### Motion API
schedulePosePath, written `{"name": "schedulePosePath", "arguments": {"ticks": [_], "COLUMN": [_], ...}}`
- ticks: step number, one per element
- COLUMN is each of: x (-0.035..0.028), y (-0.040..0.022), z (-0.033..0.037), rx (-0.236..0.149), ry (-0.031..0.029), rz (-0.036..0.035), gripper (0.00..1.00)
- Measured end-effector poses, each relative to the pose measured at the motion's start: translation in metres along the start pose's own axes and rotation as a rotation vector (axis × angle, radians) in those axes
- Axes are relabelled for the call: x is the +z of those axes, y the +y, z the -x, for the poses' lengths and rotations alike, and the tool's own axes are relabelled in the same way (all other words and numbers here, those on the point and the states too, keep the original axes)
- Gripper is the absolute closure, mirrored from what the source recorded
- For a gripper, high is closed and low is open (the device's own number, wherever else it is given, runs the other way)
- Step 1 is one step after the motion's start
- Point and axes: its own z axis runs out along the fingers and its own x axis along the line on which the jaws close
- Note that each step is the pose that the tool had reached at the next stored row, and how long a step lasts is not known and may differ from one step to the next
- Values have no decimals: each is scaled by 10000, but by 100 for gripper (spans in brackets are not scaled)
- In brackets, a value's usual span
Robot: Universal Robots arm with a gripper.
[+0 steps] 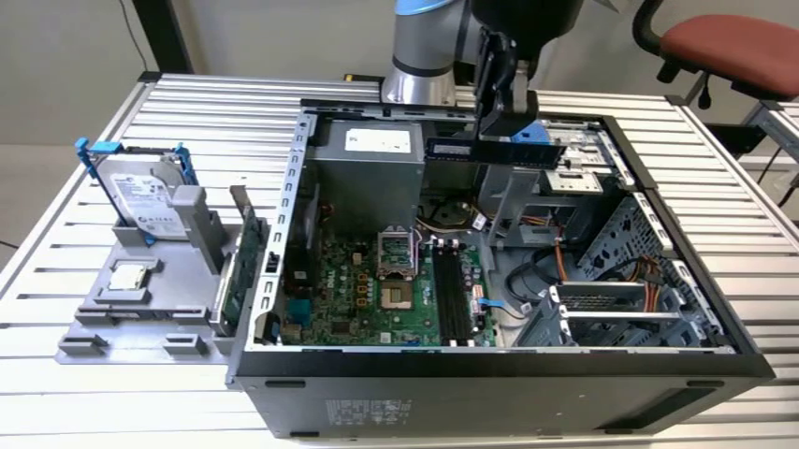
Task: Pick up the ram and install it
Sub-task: 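Pick up the ram and move it above insertion slot, then insert the ram into the slot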
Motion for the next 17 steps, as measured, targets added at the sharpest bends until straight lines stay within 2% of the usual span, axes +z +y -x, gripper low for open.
{"name": "schedulePosePath", "arguments": {"ticks": [17], "x": [1], "y": [1], "z": [17], "rx": [-19], "ry": [2], "rz": [24], "gripper": [100]}}
